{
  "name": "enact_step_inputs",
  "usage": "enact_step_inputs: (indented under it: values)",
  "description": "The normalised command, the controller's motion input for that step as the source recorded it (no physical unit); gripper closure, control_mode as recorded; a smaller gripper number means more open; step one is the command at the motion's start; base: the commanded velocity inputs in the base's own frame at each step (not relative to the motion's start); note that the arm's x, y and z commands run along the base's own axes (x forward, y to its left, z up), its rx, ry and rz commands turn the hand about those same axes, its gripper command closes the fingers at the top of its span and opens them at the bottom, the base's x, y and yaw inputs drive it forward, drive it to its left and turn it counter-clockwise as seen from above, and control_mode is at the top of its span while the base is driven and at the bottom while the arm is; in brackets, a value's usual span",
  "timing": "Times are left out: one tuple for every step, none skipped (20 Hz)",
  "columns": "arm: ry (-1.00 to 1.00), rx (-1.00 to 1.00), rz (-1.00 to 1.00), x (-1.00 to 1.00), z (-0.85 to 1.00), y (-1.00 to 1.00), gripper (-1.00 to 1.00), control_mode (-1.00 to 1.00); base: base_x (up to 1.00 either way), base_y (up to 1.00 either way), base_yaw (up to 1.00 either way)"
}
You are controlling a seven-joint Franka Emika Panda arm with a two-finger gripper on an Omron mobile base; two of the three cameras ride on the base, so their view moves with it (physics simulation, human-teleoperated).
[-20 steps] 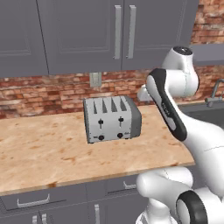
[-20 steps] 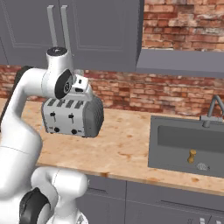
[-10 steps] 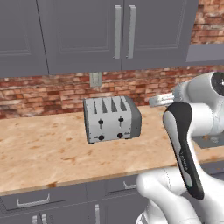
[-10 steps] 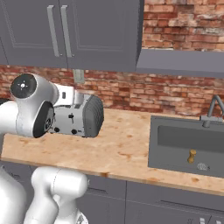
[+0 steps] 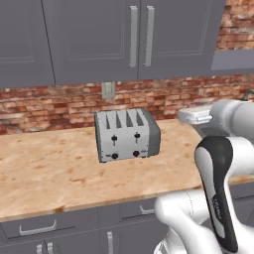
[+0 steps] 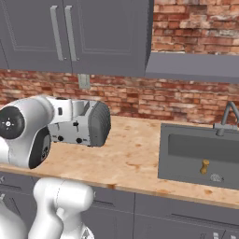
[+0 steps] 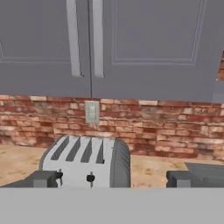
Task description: Open the cabinet directly in front. Then move the wine and the mug to the dining counter with the candle on it.
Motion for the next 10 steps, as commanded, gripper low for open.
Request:
enact_step_inputs:
  values:
    - [-0.21,0.10,0.00,-0.26,0.09,0.00,-1.00,-1.00,0.00,0.00,0.00]
    - [-0.25,0.06,0.00,-0.32,0.12,0.00,-1.00,-1.00,0.00,0.00,0.00]
    - [-0.28,0.06,0.00,-0.36,0.15,0.00,-1.00,-1.00,0.00,0.00,0.00]
    - [-0.30,0.05,0.00,-0.36,0.16,0.00,-1.00,-1.00,0.00,0.00,0.00]
    - [-0.31,0.03,0.00,-0.32,0.16,0.00,-1.00,-1.00,0.00,0.00,0.00]
    - [-0.30,0.03,0.00,-0.29,0.12,0.00,-1.00,-1.00,0.00,0.00,0.00]
    - [-0.28,0.05,0.00,-0.34,0.08,0.00,-1.00,-1.00,0.00,0.00,0.00]
    - [-0.27,0.06,0.00,-0.36,0.06,0.00,-1.00,-1.00,0.00,0.00,0.00]
    - [-0.25,0.06,0.00,-0.31,0.06,0.00,-1.00,-1.00,0.00,0.00,0.00]
    - [-0.20,0.06,0.00,-0.26,0.00,0.00,-1.00,-1.00,0.00,0.00,0.00]
